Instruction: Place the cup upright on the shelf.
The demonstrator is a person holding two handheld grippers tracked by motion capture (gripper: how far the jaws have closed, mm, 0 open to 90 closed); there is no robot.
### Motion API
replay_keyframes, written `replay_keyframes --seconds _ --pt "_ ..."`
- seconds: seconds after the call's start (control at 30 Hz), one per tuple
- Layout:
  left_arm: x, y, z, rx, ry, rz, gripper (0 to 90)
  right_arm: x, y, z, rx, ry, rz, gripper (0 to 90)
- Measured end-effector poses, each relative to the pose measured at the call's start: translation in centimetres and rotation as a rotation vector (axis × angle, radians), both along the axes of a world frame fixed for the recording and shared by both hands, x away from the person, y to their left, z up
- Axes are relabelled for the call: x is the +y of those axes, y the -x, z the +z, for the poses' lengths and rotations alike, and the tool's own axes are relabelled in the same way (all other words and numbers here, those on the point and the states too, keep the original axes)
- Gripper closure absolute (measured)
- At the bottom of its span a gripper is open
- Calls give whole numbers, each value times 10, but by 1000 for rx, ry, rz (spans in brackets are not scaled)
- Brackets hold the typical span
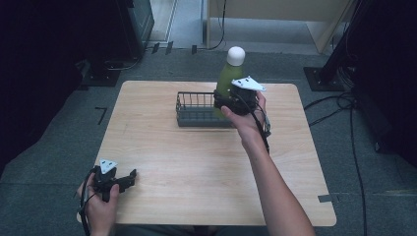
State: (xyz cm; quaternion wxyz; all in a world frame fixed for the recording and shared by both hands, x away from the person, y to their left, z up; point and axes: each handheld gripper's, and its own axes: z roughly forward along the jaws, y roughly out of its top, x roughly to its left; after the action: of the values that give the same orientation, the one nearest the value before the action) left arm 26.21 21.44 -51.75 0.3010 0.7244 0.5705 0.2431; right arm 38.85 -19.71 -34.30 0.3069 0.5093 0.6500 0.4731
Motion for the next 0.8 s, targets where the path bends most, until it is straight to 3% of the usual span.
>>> replay_keyframes --seconds 0.07,0.17,0.4,0.5,0.8 --pt "0 0 0 0 0 0 135 3 -7 1 -7 14 -24 206" --pt "0 0 0 0 1 0 135 4 -22 3 -1 -16 -47 206" --pt "0 0 0 0 0 0 135 7 -41 -1 -11 -26 -82 206" --pt "0 0 0 0 1 0 135 8 -50 -13 -8 -26 -120 206" --pt "0 0 0 0 1 0 135 11 -59 -38 34 10 -128 205"
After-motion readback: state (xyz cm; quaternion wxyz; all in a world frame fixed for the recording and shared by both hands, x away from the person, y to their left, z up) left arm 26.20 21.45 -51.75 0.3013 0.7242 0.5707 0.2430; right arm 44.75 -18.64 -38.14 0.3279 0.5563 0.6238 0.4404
